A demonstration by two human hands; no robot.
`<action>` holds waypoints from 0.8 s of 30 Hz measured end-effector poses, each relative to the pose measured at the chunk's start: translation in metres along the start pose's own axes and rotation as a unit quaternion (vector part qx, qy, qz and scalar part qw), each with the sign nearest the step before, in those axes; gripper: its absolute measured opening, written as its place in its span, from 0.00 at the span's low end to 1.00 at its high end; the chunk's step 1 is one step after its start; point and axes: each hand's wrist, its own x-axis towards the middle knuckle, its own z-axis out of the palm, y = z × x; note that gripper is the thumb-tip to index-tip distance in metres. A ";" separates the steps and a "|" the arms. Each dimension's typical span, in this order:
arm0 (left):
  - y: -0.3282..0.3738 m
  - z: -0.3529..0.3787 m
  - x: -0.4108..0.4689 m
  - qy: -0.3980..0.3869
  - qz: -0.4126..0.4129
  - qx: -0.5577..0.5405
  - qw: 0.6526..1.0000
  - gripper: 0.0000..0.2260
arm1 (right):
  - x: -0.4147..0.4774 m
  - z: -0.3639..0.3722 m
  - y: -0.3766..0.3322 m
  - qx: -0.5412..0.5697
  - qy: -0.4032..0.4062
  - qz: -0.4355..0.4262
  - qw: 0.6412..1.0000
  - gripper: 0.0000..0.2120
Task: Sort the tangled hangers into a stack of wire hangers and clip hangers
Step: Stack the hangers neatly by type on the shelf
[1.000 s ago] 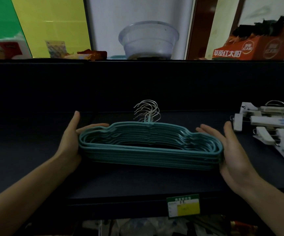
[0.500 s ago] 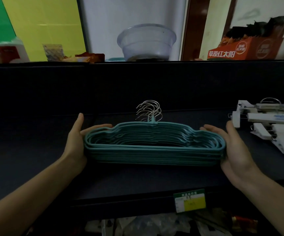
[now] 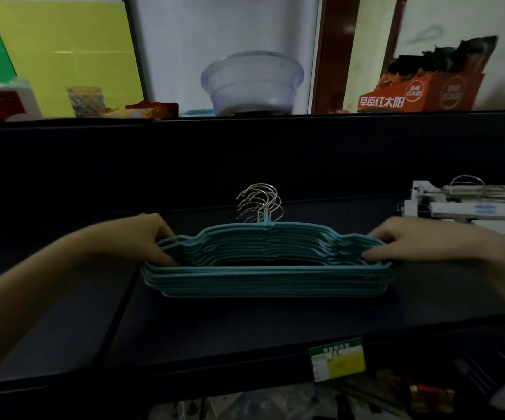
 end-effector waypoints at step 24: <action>0.028 0.014 0.025 0.075 0.016 0.263 0.962 0.15 | 0.025 0.011 -0.033 -0.318 -0.014 0.104 0.942 0.20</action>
